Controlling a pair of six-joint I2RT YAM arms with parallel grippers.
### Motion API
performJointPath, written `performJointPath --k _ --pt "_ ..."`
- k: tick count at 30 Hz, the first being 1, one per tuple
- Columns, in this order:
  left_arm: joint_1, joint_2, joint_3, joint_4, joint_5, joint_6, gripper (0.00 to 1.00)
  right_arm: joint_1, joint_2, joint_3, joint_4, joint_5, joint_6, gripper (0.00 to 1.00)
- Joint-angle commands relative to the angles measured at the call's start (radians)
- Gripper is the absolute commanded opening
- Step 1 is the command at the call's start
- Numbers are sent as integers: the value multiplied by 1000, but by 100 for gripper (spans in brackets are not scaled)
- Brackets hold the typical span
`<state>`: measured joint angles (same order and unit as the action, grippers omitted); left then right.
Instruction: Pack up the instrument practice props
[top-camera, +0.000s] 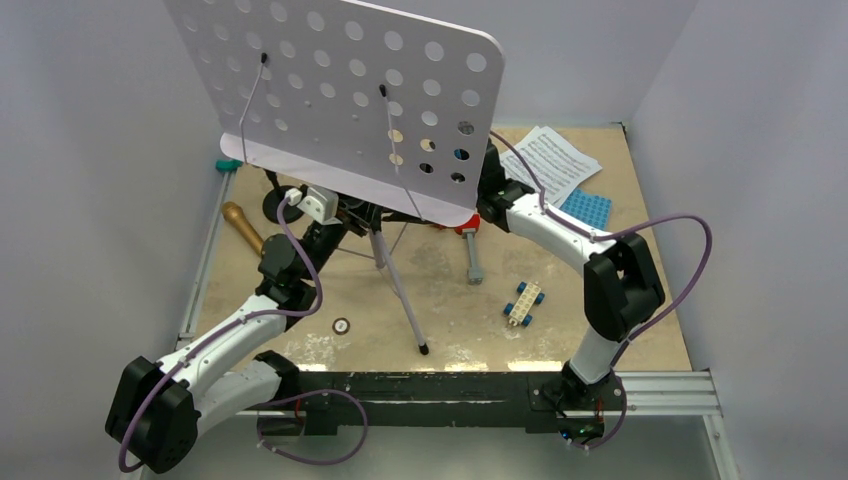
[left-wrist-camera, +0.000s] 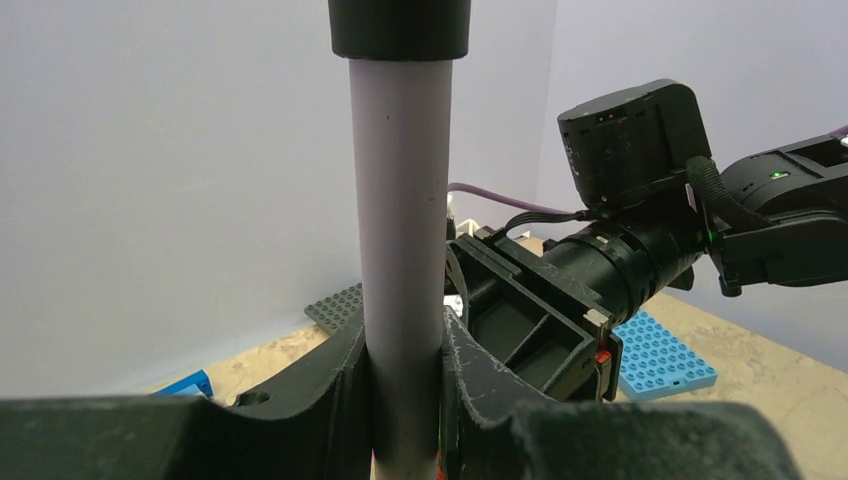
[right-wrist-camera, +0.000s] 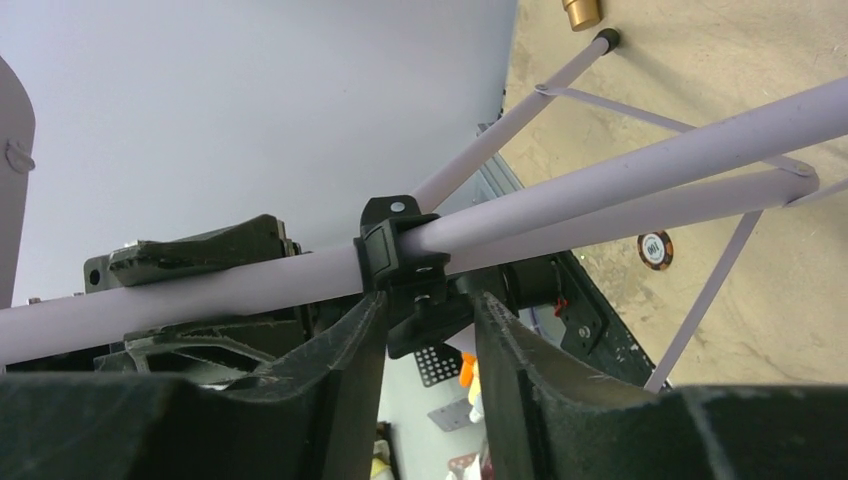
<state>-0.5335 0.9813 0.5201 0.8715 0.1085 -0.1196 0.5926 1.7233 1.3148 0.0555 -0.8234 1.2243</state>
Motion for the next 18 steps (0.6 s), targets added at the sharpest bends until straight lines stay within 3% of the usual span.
performJointPath --k 1,5,18 --pt "-22 9 23 -31 26 -6 0 60 -7 89 -15 -32 -35 46" --pt "-31 10 24 -36 19 11 0 63 -4 84 -38 -31 -46 55" --pt "-33 -4 16 -41 5 31 0 65 -47 9 -52 -44 -52 60"
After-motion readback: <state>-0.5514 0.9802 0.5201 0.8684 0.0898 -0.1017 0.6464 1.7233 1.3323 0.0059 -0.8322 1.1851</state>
